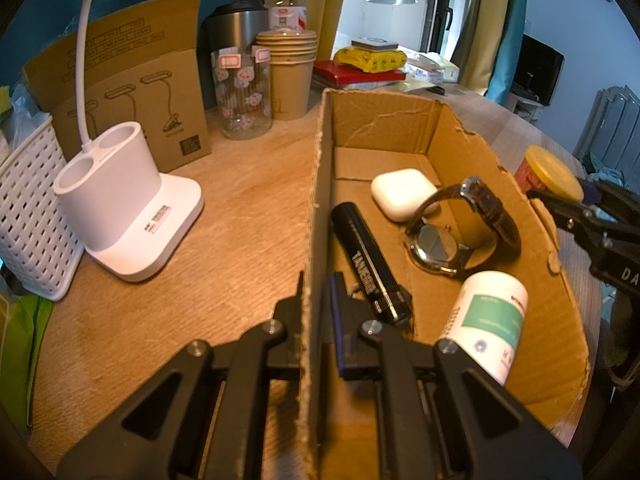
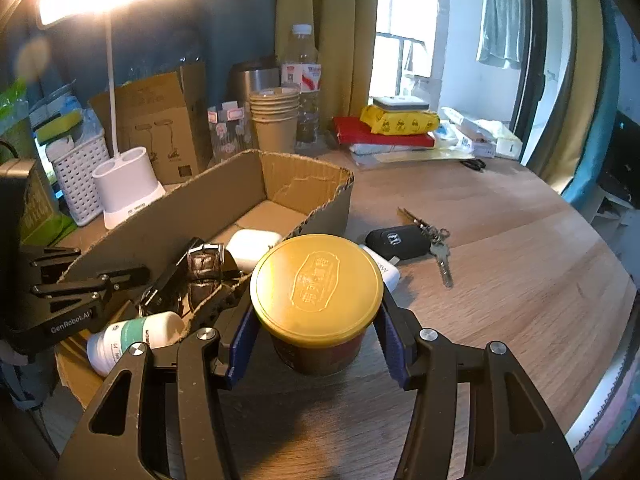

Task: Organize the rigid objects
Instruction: 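Lift the yellow-lidded jar with the right gripper and carry it over the box, then lower the jar into the box and open the right gripper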

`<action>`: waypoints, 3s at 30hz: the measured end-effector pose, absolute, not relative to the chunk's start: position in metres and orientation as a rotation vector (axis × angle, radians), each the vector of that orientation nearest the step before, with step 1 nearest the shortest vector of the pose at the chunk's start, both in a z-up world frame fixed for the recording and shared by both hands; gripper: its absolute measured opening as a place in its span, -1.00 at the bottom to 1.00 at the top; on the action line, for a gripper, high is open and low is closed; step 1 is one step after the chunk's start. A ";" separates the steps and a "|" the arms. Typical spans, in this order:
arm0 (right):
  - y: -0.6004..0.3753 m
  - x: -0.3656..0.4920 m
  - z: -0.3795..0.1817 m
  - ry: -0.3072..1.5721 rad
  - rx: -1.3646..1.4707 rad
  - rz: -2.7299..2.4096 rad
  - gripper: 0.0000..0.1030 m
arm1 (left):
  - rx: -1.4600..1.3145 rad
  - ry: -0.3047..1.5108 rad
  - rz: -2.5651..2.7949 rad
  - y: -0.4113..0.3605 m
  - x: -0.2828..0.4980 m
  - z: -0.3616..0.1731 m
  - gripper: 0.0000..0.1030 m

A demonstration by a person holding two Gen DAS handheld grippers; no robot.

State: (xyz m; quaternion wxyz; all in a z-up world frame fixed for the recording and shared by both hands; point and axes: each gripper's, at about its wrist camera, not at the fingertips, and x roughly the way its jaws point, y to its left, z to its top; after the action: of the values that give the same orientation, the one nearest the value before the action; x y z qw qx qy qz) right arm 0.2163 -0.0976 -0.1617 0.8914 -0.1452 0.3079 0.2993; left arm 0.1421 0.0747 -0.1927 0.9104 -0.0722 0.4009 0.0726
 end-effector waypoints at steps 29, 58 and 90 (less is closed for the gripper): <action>-0.100 0.226 -0.111 0.540 -0.258 0.599 0.11 | -0.144 0.826 0.152 0.076 0.143 -0.193 -0.81; -0.063 0.264 -0.095 0.527 -0.258 0.675 0.11 | -0.143 0.826 0.152 0.076 0.142 -0.193 -0.81; 0.016 0.305 -0.140 0.649 -0.377 0.855 0.11 | -0.139 0.825 0.153 0.081 0.143 -0.193 -0.81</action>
State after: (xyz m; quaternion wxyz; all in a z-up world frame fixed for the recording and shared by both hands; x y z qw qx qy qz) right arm 0.3046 0.0159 -0.1396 0.8425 -0.1783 0.3073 0.4048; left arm 0.1425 0.0812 -0.1928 0.9110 -0.0675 0.4001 0.0741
